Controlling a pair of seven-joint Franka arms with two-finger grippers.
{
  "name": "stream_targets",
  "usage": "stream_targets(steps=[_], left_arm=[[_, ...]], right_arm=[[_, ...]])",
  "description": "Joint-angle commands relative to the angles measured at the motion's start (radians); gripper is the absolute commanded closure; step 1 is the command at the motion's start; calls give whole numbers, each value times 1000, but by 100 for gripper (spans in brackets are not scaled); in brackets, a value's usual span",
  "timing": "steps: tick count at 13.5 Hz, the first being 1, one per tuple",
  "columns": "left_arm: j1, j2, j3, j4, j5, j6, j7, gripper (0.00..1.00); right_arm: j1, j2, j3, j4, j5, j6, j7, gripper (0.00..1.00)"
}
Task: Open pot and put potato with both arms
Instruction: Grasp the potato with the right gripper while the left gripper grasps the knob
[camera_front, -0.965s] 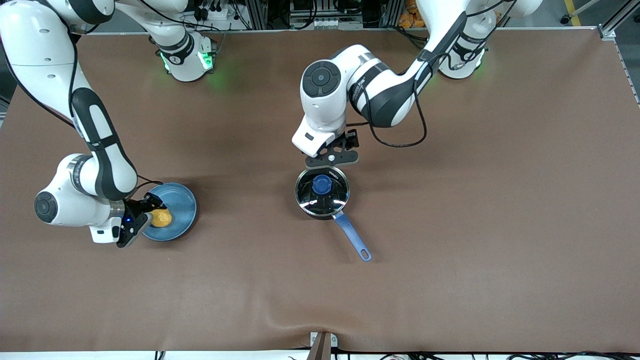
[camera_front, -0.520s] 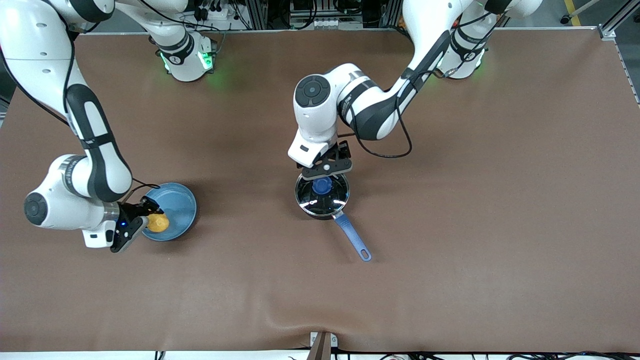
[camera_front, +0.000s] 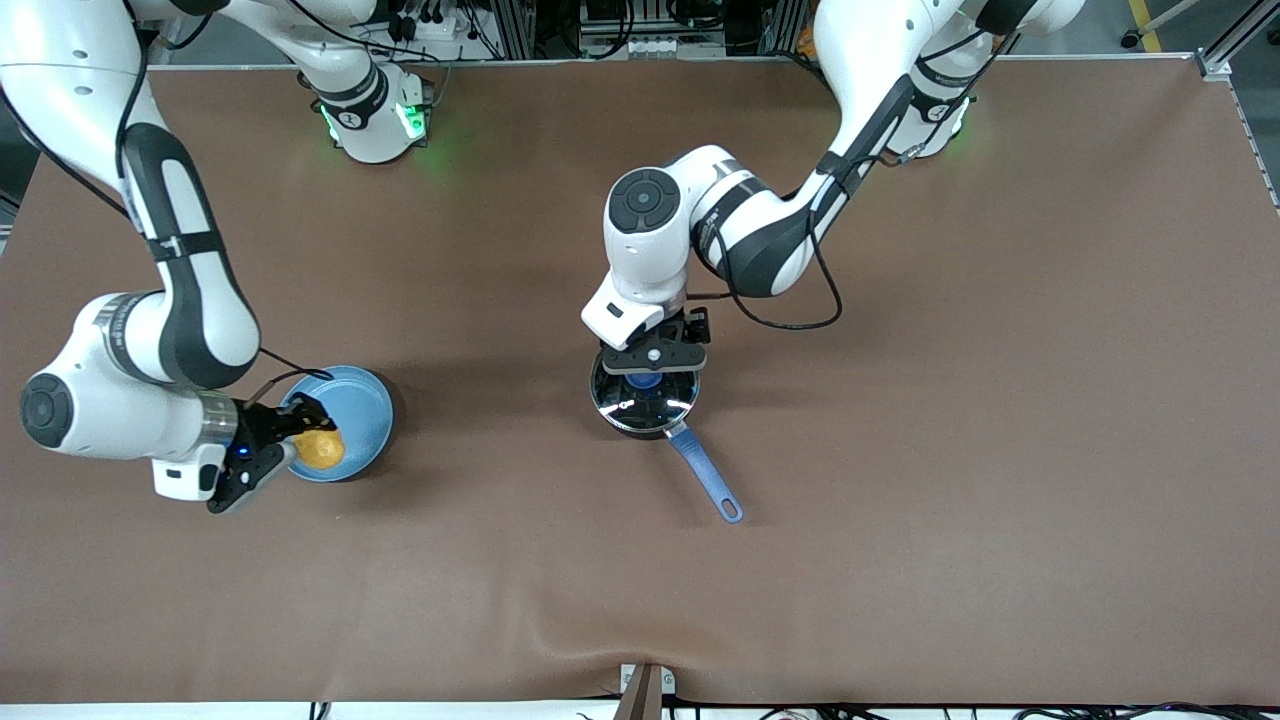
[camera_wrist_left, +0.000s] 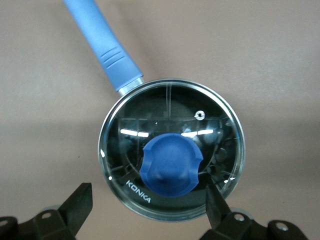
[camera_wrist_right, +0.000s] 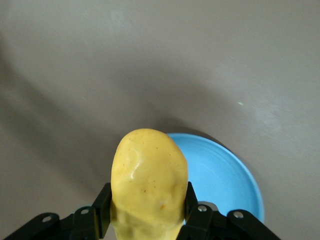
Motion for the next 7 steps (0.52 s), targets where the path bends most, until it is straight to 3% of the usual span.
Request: stream_targets(steps=[1,7], left_arm=[[-2,31,-3,24,17,29,55,0],[-3,57,-3,22,20,51,156,0]], right_arm=[[35,-25,6,-13,20,6,105,100],[35,-25,0,-4,17,0,173,100]])
